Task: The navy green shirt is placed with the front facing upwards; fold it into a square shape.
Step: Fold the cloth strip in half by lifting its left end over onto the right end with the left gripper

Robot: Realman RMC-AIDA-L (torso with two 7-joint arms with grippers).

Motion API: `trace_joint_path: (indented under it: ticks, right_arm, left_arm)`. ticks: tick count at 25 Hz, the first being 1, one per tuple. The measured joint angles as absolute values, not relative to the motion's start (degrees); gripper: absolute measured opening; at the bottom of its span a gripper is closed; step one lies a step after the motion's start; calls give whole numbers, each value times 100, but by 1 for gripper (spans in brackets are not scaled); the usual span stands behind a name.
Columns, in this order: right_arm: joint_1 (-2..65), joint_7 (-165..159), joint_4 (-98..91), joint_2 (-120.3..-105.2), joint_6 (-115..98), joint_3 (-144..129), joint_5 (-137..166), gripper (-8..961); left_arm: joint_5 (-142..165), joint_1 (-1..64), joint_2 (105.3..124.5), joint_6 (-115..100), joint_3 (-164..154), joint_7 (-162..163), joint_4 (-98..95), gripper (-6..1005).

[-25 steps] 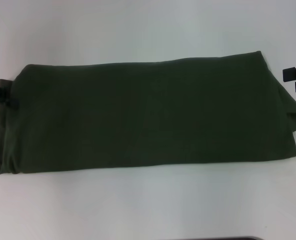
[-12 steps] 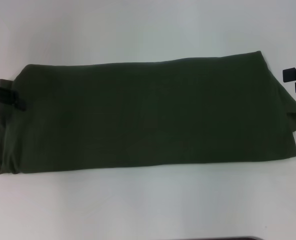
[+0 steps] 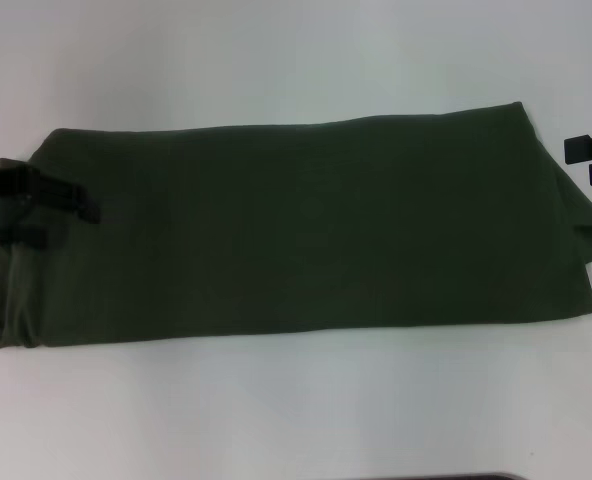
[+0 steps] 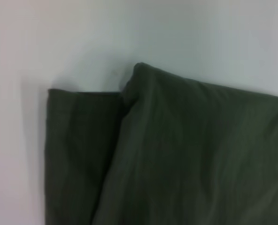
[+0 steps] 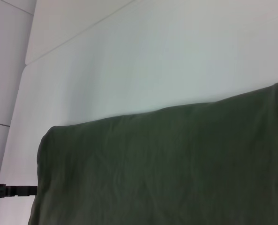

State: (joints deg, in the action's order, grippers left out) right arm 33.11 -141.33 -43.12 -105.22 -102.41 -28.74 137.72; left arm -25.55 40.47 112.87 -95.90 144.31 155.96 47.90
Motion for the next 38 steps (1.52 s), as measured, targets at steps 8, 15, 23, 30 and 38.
trace_joint_path:
  ticks: [8,15,23,30,38]
  right_arm:
    - [3306,-14155,-4307,-10520,-10240,-2872,13773,825]
    - [3304,-14166,-4229,-10520,-10235,-2874,13773,825]
    - [3304,-14168,-4227,-10511,-10231,-2874,13773,825]
    - [3304,-14168,-4227,-10511,-10230,-2874,13773,825]
    - [3304,-14168,-4227,-10508,-10231,-2874,13772,824]
  left_arm:
    - [-2427,3992,11310,-9249,14274,15658,4783,872]
    - [-2321,3985,11335,-9067,14079,15692,4746,873]
    - [-2179,3993,11321,-8908,14064,15787,4731,872]
    - [-2091,4020,11312,-8860,14062,15821,4745,872]
    - [-2052,4009,11305,-8934,14138,15879,4995,872]
